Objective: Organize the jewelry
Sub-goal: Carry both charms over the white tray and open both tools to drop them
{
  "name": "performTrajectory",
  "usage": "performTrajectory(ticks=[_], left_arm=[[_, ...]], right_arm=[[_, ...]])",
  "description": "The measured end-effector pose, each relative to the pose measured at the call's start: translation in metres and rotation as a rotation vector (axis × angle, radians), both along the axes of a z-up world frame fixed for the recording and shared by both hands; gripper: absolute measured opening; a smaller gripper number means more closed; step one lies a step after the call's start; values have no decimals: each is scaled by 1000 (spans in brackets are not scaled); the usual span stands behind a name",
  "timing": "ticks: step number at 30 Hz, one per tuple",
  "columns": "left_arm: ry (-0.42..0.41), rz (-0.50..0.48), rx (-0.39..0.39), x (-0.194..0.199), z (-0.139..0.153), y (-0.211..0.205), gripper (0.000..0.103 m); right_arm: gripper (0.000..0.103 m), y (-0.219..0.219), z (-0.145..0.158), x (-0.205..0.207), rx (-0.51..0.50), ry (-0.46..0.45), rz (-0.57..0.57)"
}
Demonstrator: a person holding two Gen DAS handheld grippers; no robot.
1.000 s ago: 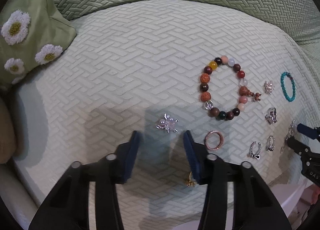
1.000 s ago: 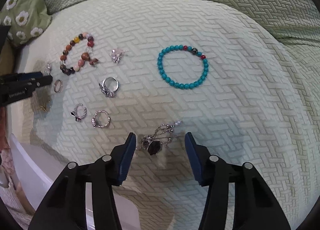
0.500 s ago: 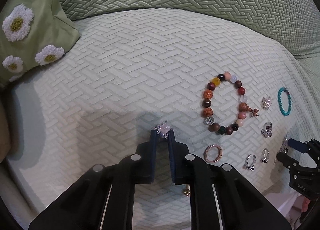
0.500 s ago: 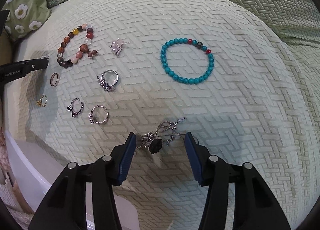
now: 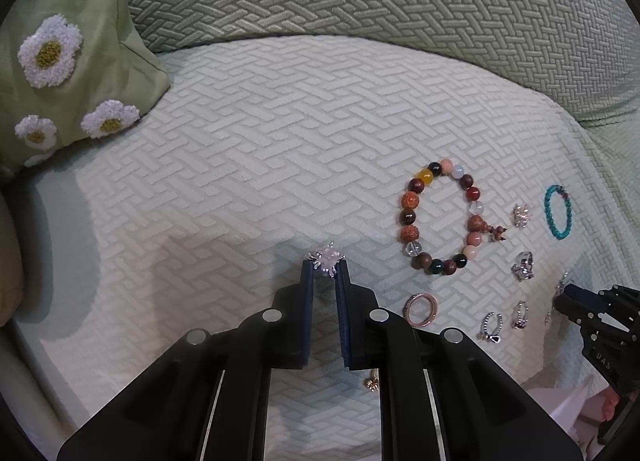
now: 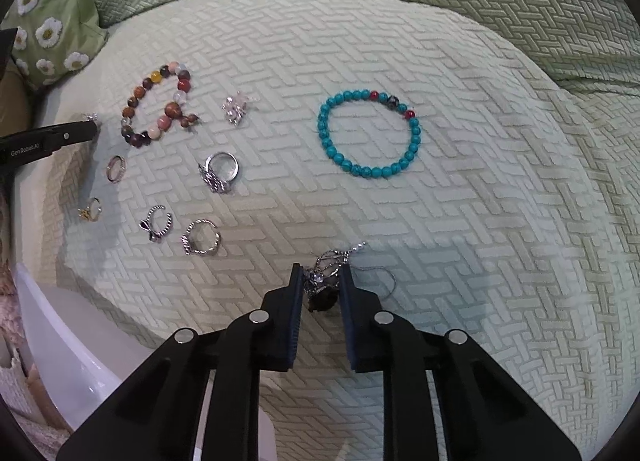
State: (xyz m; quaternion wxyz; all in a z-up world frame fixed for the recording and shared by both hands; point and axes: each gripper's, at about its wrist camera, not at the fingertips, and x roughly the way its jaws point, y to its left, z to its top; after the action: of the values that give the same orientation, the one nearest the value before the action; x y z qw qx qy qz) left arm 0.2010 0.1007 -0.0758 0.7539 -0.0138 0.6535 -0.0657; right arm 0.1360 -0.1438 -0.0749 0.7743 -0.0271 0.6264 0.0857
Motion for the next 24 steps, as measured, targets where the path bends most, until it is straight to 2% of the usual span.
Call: performTrajectory(ticks=[6, 8, 15, 19, 22, 24], left_arm=[[-21, 6, -8, -8, 21, 0, 10], [-22, 7, 11, -8, 23, 1, 10], [-28, 12, -8, -9, 21, 0, 10], [-48, -1, 2, -19, 31, -3, 10], [-93, -18, -15, -37, 55, -4, 10], [-142, -36, -30, -58, 80, -5, 10]], right_arm=[[17, -12, 12, 2, 33, -31, -21], [17, -13, 10, 4, 29, -30, -23], [17, -12, 13, 0, 36, -37, -20], [17, -13, 17, -2, 40, -54, -29], [17, -18, 37, -12, 53, -117, -39], [17, -19, 65, -29, 81, -191, -31]])
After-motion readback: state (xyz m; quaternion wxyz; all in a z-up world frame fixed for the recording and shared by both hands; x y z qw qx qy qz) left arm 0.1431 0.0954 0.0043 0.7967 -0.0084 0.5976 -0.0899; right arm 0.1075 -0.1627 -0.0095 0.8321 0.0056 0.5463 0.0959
